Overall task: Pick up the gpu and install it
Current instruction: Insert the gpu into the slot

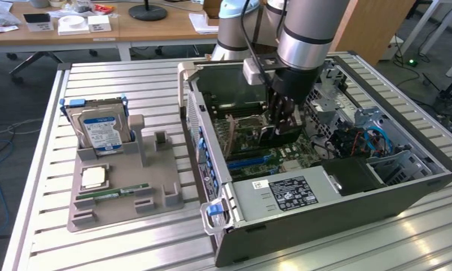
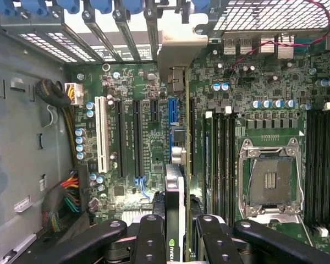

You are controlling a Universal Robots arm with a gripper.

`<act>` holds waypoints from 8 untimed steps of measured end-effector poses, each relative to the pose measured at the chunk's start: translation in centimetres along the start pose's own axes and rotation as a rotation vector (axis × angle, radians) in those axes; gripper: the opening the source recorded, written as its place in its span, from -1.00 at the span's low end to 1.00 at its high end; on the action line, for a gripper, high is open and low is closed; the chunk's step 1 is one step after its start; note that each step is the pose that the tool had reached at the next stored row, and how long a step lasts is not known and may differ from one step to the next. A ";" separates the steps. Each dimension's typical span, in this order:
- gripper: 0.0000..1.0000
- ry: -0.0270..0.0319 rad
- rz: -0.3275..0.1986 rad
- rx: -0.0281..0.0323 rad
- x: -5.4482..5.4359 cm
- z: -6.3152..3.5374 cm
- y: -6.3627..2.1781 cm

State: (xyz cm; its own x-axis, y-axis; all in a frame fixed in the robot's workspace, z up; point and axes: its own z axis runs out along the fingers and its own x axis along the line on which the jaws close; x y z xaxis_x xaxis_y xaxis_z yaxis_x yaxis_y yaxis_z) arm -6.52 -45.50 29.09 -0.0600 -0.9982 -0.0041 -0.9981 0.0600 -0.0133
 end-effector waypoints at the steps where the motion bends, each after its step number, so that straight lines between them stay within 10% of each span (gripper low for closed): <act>1: -0.47 0.0004 -0.001 -0.0001 0.0 0.03 0.01; 8: -0.47 0.0002 -0.017 -0.0002 0.0 0.23 0.11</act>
State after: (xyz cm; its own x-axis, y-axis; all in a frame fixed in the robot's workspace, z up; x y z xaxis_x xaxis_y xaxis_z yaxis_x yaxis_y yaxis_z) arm -6.63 -45.51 28.86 -0.0429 -0.9991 -0.0037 -0.9990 0.0430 -0.0131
